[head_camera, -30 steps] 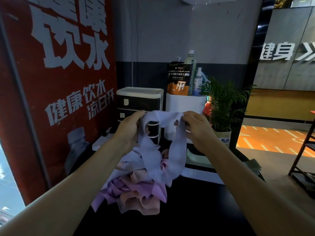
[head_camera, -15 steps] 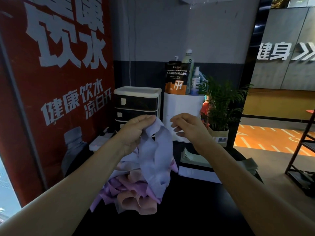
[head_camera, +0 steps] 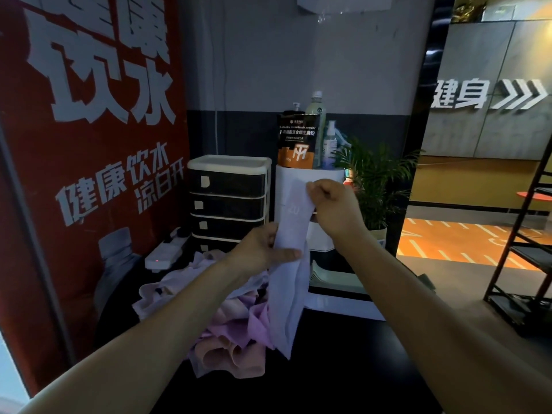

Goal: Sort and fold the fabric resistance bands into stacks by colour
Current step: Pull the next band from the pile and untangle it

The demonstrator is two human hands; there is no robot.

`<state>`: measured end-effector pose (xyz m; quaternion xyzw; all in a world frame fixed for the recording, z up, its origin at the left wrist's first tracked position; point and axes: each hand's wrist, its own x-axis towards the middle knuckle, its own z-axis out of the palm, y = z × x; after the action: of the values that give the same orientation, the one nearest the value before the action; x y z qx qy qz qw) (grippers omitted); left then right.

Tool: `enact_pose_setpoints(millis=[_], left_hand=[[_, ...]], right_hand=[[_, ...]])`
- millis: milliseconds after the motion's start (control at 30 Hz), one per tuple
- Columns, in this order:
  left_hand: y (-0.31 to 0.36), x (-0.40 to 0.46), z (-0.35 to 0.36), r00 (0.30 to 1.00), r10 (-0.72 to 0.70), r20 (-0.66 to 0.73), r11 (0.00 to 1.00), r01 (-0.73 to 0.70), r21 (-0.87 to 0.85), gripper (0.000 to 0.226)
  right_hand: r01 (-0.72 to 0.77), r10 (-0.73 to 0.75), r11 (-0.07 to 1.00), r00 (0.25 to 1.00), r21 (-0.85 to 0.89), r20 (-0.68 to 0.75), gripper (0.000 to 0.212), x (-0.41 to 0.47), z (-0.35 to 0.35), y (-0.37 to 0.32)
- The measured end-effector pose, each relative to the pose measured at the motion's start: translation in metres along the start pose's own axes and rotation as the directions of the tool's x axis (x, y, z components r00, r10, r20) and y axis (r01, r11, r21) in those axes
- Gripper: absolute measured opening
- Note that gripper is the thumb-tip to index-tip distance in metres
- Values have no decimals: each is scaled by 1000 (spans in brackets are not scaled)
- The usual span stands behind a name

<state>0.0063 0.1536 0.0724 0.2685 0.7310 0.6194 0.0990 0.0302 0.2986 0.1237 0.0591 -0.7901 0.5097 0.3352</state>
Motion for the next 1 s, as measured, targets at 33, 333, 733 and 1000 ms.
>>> enact_pose_setpoints(millis=[33,333,733,1000], left_hand=[[-9,1,2,1000,-11,27,999,10,47,38],[-58,17,-23,992,-116,54,880,78,469,21],[-53,29,-26,977,-183,107,715,58,697,32],[-56,39,-9,954,-299,12,952,298,69,22]], right_hand=[[-32,34,999,998,42,-45,35,1,-5,0],[-282,356,920,892,271,-279,37,6,-54,40],[-229,312,938,887,261,-341,32,17,-91,42],[-375,520,840,762,393,-385,28,-10,-125,83]])
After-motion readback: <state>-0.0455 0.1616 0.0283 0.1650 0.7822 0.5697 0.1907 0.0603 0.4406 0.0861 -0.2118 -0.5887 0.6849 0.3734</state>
